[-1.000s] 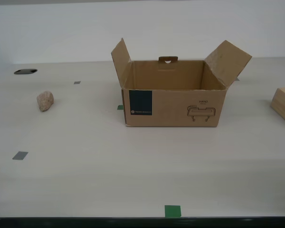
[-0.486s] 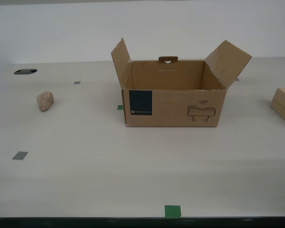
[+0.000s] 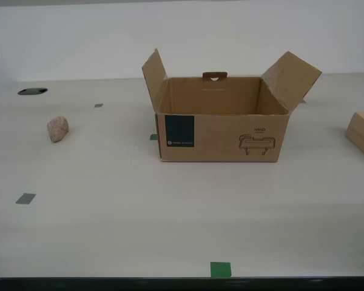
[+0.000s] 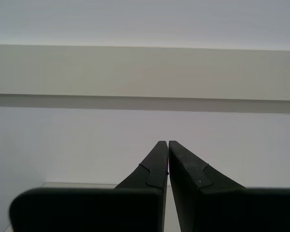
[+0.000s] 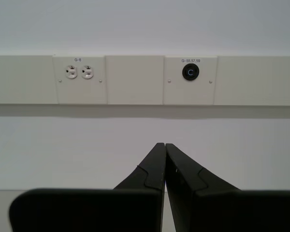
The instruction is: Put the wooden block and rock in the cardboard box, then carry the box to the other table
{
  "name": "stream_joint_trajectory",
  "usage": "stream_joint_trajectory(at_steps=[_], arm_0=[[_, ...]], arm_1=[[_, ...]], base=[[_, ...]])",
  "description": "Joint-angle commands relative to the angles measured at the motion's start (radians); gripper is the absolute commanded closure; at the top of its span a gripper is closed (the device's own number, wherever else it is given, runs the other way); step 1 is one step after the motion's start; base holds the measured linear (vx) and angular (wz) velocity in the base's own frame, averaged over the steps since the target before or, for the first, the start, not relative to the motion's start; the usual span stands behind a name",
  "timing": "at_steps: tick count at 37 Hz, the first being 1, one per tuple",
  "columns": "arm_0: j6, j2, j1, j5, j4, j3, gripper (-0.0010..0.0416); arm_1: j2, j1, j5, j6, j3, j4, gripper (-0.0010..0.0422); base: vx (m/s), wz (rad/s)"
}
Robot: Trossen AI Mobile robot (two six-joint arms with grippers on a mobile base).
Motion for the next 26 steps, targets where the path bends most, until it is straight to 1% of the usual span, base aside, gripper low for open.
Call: stream_joint_trajectory(at_steps=[1, 12, 19, 22, 26], arm_0=[[0.003, 0.0, 0.0, 0.002, 0.002, 0.001, 0.0406], [0.002, 0.0, 0.0, 0.002, 0.002, 0.004, 0.0405], [0.002, 0.0, 0.0, 0.002, -0.005, 0.047, 0.0405], [0.002, 0.0, 0.0, 0.002, -0.047, 0.08, 0.0405], [0.002, 0.0, 0.0, 0.002, -0.153, 0.132, 0.0405]], arm_1=[[0.0, 0.0, -0.002, 0.0, 0.0, 0.003, 0.0412], [0.0, 0.0, -0.002, -0.013, 0.006, 0.002, 0.0412], [0.0, -0.001, -0.002, -0.012, 0.022, 0.002, 0.0412], [0.0, -0.001, -0.002, -0.012, 0.026, 0.002, 0.0412], [0.0, -0.001, -0.002, -0.012, 0.027, 0.0, 0.0412]], base=[[0.0, 0.0], [0.0, 0.0], [0.0, 0.0], [0.0, 0.0], [0.0, 0.0]])
